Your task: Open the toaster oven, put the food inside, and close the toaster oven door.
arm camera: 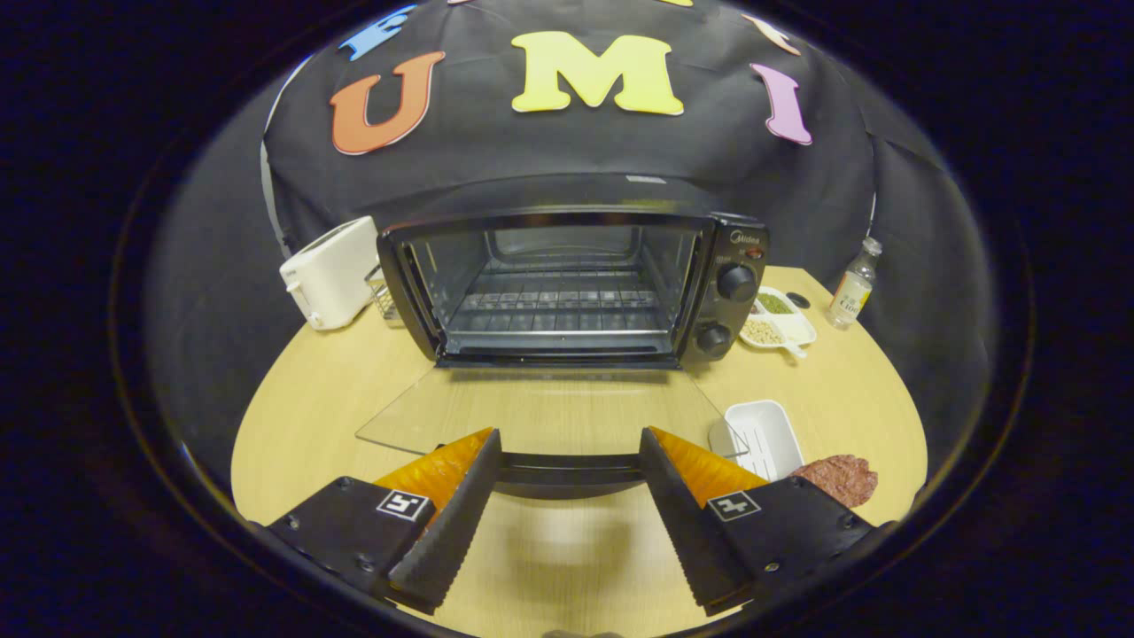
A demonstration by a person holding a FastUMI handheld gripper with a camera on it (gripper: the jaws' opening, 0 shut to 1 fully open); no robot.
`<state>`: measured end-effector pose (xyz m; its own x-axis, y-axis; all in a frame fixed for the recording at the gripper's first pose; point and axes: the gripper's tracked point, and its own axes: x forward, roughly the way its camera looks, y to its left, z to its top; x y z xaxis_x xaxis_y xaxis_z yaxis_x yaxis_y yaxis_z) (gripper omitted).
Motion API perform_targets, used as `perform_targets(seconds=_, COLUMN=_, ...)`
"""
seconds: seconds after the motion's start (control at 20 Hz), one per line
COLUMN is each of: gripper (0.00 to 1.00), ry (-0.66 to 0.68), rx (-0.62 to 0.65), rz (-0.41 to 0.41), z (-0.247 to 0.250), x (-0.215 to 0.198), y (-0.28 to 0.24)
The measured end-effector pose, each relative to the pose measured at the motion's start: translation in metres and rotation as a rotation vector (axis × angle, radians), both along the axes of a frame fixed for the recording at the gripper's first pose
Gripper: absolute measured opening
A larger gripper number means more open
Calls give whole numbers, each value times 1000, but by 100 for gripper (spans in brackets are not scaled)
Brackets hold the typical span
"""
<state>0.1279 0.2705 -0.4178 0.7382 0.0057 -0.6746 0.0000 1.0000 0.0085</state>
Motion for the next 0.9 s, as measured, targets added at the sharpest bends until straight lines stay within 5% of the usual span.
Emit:
perform_targets(seconds=0.5, gripper=99, ry=81, rx=2, rz=-19, z=-54, x=-13, y=-6)
perform_targets(seconds=0.9, gripper=100, ry=-105, rx=-86, rz=69, z=8, x=0, y=-51)
